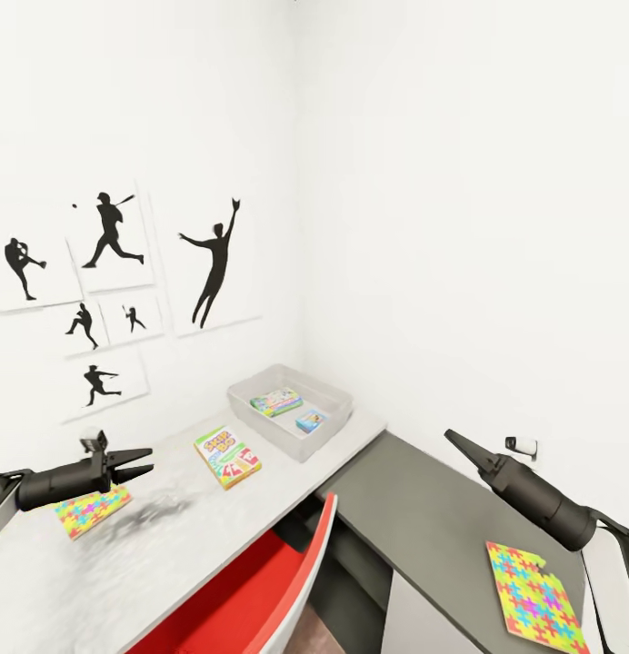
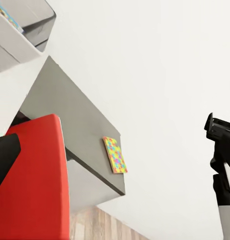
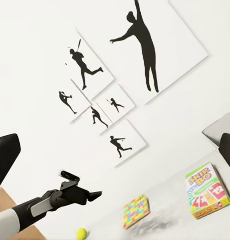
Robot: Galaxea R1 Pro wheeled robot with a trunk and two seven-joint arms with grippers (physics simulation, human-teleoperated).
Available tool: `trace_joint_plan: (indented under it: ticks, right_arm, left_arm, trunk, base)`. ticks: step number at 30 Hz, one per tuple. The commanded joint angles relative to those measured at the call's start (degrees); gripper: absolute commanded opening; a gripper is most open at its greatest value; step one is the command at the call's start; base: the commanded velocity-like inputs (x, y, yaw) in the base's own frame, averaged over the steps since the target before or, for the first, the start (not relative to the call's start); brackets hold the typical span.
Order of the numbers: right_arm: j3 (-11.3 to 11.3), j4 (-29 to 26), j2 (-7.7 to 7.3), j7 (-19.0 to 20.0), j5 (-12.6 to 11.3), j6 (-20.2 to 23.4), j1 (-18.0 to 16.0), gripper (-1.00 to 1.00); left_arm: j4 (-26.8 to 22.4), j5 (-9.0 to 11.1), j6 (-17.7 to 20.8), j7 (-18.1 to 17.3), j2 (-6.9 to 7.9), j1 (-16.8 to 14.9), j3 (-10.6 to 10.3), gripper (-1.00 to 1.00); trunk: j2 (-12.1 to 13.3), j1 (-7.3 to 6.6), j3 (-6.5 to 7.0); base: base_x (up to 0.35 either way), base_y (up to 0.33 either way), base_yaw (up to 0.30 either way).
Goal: Put all the toys in the child's room - the three board games (two on the bed and one on the table), the two jigsaw puzzles on the table, and the tennis ball on the table - inside the toy box on the table in the child's room.
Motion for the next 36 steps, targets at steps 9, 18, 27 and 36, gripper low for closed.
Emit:
trace_joint_plan:
  ticks: [9,18,27,36]
  right_arm:
    - [0.0,0.0,-0.01,0.1,-0.1,0.3,0.0,1.0]
    - [0.0,0.0,-0.01,0.0,-0.1,0.3,0.0,1.0]
    - [2.0,0.0,-0.01,-1.4,-0.1,0.3,0.0,1.0]
    - [3.4,0.0,-0.01,-4.3,-0.1,0.3,0.0,1.0]
  left_arm:
    - [0.0,-0.1,0.7,-0.2,0.29,0.0,0.3,1.0]
    - [0.0,-0.1,0.8,-0.2,0.32,0.0,0.4,1.0]
    - [0.0,-0.1,0.7,-0.2,0.34,0.0,0.3,1.0]
    - [0.0,-0.1,-1.3,-0.2,0.32,0.0,0.5,1.0]
  trunk:
    - [0.0,0.02,0.14]
    - [0.0,0.02,0.16]
    - [0.0,0.02,0.16]
    - [0.0,0.02,0.16]
  base:
    - [0.0,0.0,0.231]
    - [0.0,0.0,0.044]
    - [0.0,0.0,0.248]
    - [-0.031,0.001,0.289]
